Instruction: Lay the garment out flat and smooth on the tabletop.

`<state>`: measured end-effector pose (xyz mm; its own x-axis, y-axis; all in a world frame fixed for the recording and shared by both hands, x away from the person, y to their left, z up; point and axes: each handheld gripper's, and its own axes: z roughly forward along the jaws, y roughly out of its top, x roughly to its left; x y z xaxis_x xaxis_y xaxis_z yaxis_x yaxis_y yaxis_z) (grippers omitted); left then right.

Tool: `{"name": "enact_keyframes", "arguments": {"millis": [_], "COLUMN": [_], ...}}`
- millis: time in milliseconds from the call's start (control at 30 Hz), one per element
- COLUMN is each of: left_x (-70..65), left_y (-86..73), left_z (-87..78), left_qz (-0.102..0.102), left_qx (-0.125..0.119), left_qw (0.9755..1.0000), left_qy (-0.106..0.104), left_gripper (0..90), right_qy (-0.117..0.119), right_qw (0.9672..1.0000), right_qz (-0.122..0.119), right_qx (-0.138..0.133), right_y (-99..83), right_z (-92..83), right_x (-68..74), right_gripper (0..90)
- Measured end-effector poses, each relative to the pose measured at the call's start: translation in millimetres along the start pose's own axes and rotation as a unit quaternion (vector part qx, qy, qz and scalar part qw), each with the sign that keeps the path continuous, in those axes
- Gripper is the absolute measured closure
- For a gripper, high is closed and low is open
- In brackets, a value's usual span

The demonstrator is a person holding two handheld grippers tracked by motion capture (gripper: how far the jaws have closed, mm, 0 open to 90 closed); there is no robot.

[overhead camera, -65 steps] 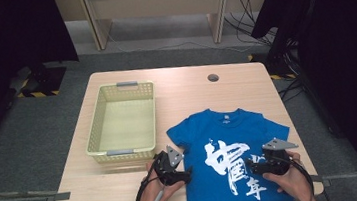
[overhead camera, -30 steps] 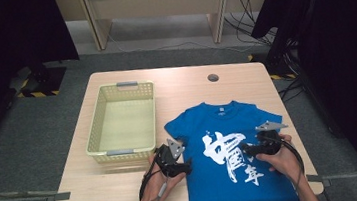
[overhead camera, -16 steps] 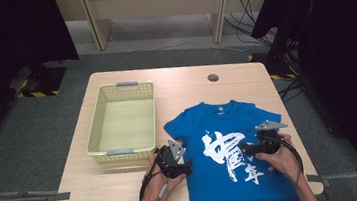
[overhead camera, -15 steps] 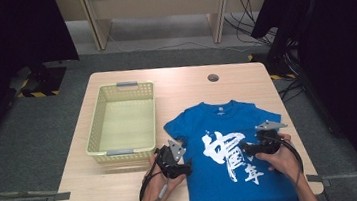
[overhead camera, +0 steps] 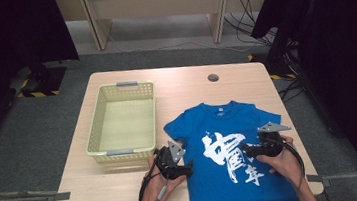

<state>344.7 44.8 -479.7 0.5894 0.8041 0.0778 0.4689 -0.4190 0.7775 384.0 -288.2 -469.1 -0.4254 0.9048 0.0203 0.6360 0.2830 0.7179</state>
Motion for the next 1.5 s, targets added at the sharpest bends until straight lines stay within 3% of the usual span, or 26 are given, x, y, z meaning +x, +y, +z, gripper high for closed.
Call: {"name": "enact_keyframes", "arguments": {"millis": [267,667,1167,1500], "left_x": [0.7,6.8,16.9,19.3], "left_y": [0.1,-10.9,-31.8,-37.6], "left_z": [-11.4,-25.6,-37.8,-41.6], "left_qz": [-0.014,-0.011,-0.014,-0.011], "left_qx": [-0.011,-0.023,-0.003,0.008], "left_qw": [0.9995,0.9992,0.9994,0.9994], "left_qy": [-0.024,-0.030,-0.033,-0.031], "left_gripper": [12.1,11.8,11.2,10.3], "right_qy": [0.006,0.023,0.044,0.050], "right_qw": [0.9998,0.9989,0.9978,0.9973], "right_qz": [-0.009,-0.014,-0.013,-0.017], "right_qx": [-0.019,-0.039,-0.047,-0.052], "right_y": [-2.3,-11.2,-33.2,-39.8], "right_z": [-12.3,-24.4,-34.1,-39.8], "right_x": [10.3,19.9,31.9,37.9], "right_gripper": [13.6,12.4,11.9,12.0]}}
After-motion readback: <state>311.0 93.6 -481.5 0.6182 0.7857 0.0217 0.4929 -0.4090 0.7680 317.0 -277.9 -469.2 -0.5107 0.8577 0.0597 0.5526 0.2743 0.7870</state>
